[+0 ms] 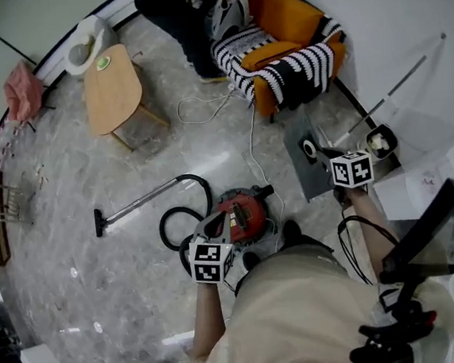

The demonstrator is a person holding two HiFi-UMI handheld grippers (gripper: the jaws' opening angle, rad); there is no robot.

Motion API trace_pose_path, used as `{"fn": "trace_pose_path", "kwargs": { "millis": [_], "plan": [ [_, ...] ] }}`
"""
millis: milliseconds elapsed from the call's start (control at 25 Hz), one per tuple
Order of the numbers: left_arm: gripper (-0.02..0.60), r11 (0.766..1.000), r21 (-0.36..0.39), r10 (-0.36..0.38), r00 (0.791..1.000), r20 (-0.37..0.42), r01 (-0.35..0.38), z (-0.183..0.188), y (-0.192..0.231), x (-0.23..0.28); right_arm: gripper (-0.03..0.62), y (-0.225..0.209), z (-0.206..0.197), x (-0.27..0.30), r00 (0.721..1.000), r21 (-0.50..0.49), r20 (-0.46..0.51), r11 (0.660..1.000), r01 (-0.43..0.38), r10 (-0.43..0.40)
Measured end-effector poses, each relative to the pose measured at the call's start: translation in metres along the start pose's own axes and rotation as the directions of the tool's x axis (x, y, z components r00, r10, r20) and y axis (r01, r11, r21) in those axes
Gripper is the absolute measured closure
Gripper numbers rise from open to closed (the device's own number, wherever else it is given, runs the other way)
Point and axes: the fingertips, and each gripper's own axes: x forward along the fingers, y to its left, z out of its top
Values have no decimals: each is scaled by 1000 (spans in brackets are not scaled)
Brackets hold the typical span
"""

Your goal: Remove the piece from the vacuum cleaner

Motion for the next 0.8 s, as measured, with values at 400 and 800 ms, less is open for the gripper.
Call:
{"fn": "trace_pose_path", "kwargs": {
  "millis": [400,800],
  "plan": [
    [578,999,-35,22,998,60,-20,-44,40,-72,565,86,-10,-32,998,-68,55,997,21,-17],
    [578,994,65,-93,991,96,87,-52,29,-97,565,131,-41,-79,986,8,153,998,59,-59]
  ]
}}
